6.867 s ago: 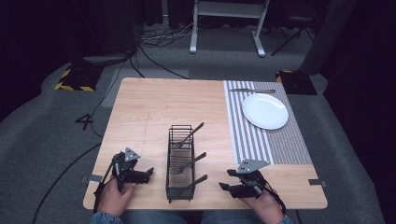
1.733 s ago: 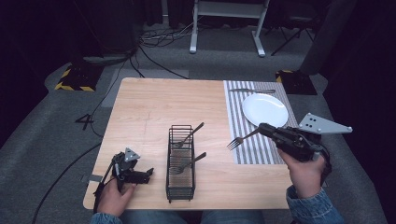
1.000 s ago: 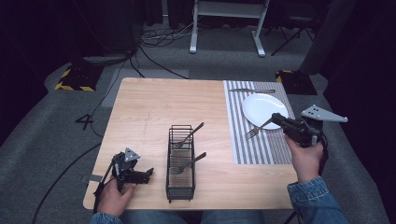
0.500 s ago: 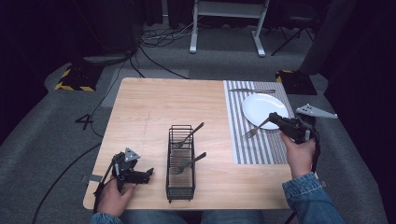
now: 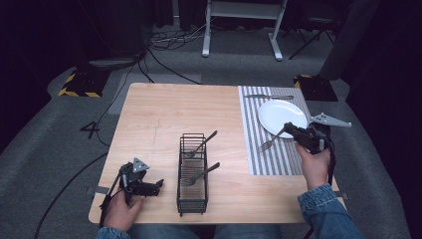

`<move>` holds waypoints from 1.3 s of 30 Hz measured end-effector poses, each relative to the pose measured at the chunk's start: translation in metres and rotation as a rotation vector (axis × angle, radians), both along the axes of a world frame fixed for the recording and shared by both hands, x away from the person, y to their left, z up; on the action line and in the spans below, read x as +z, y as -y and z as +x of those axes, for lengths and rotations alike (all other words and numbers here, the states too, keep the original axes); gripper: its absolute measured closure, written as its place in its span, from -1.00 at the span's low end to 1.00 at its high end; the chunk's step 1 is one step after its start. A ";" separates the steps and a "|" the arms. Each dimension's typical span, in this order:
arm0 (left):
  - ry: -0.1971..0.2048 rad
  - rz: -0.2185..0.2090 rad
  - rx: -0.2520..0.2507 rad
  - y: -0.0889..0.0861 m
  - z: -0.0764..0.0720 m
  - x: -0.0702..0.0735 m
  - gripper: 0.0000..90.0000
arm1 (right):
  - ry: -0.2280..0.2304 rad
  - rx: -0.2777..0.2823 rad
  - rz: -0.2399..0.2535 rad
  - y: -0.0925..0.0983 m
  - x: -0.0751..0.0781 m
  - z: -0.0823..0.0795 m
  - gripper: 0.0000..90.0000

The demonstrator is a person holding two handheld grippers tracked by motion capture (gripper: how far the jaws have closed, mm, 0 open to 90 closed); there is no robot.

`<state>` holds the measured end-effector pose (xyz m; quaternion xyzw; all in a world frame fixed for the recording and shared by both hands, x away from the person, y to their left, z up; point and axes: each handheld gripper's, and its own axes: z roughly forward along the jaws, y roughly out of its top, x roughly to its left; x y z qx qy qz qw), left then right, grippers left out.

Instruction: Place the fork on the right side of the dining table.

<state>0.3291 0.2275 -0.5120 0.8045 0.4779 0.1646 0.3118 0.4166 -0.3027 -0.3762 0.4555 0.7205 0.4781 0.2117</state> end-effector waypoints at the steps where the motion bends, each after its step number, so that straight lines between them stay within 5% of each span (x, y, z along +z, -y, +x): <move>1: 0.000 0.000 0.000 0.000 0.000 0.000 -1.00 | 0.001 -0.001 0.001 0.000 0.000 0.000 0.93; 16: 0.000 -0.001 0.001 0.000 0.000 0.000 -1.00 | -0.025 -0.021 0.007 0.007 -0.008 0.003 0.91; 29: 0.001 -0.001 0.001 0.000 0.000 0.000 -1.00 | -0.100 -0.080 -0.020 0.025 -0.014 0.015 0.33; 39: 0.001 -0.002 0.001 0.000 0.000 0.000 -1.00 | -0.168 -0.108 -0.014 0.044 -0.024 0.017 0.23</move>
